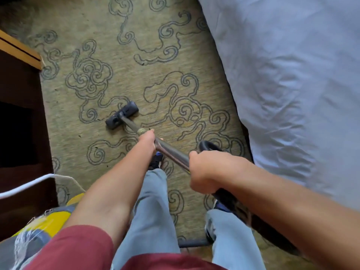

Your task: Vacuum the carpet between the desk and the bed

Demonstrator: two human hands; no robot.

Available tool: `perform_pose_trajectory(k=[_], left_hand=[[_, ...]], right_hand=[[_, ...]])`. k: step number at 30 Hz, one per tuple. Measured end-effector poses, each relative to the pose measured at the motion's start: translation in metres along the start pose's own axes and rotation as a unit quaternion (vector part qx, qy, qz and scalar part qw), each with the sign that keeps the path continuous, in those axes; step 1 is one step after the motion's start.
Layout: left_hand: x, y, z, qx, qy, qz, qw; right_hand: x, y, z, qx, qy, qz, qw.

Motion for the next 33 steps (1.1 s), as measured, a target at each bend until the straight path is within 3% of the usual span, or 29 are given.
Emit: perform_pose_trajectory(k=[10,15,22,28,33], left_hand=[[0.013,0.074,-0.095,-0.032,0.002,-0.037,0.999],[0.03,0.123,-0.18,-0.047,0.001,-0.037,0.998],[0.064,0.18,-0.293,-0.051,0.012,-0.062,0.997],[0.082,0.207,-0.351,-0.038,0.033,-0.039,0.998],[0.072,0.187,-0.37,-0.037,0.003,-0.033,0.999]], right_hand=[[0.033,0.095,0.043,0.009,0.049,0.031,0.998],[0.08,0.16,0.092,0.02,0.069,-0.004,0.997],[0.14,0.25,0.16,0.014,0.073,0.004,0.997],[0.185,0.291,0.223,0.1,0.1,-0.063,0.988],[0.213,0.297,0.213,0.117,0.036,-0.118,0.985]])
Point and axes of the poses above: each hand's wrist, its own y-axis towards the middle knuckle, its own x-axis out of the back of the hand, z = x × y, the point moved 7 cm from there along y, towards the middle knuckle, and after that the axes turned 14 degrees about -z, right-handed, at the moved point
